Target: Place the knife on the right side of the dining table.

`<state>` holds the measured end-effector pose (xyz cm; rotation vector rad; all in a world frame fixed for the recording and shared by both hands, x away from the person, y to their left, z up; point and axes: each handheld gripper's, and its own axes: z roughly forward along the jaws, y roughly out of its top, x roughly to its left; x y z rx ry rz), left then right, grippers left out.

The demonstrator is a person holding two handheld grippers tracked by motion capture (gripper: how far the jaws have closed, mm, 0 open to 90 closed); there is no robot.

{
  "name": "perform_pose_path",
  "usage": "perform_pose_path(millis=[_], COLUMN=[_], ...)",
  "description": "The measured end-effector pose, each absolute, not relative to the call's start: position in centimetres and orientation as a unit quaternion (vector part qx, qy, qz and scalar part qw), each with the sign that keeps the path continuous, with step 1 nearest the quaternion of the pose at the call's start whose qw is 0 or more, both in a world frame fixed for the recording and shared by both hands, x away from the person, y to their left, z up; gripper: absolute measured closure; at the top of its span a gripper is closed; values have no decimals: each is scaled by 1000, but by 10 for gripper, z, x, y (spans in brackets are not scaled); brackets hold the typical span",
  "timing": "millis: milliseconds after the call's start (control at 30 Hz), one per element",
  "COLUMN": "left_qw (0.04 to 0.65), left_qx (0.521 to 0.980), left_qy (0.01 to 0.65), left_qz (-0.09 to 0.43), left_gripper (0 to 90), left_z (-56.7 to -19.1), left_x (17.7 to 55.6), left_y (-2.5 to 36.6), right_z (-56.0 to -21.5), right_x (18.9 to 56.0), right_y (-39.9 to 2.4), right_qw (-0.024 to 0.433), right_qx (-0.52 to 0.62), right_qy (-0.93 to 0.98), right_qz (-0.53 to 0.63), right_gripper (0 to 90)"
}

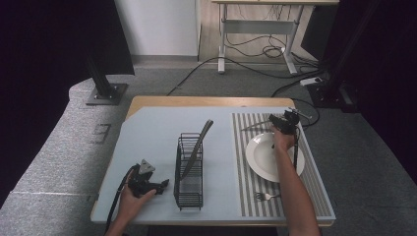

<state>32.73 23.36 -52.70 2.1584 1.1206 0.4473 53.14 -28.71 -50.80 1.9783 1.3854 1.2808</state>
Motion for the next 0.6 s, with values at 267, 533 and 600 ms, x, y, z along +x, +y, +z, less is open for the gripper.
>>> perform_pose_path(millis=[267, 533, 600], left_qw=[328, 328, 328], left_qx=[825, 825, 825], left_qy=[428, 428, 428], left_qz=[171, 171, 171], left_gripper=[131, 131, 130], left_z=[-527, -527, -527], left_x=[327, 327, 327], left_y=[234, 234, 234], right_z=[-507, -507, -507], right_x=[530, 529, 528], right_y=[-292, -290, -290], right_qw=[176, 173, 169], right_qx=[726, 743, 747], right_qy=[489, 485, 485], right_qz=[450, 428, 423], right_gripper=[608, 586, 583])
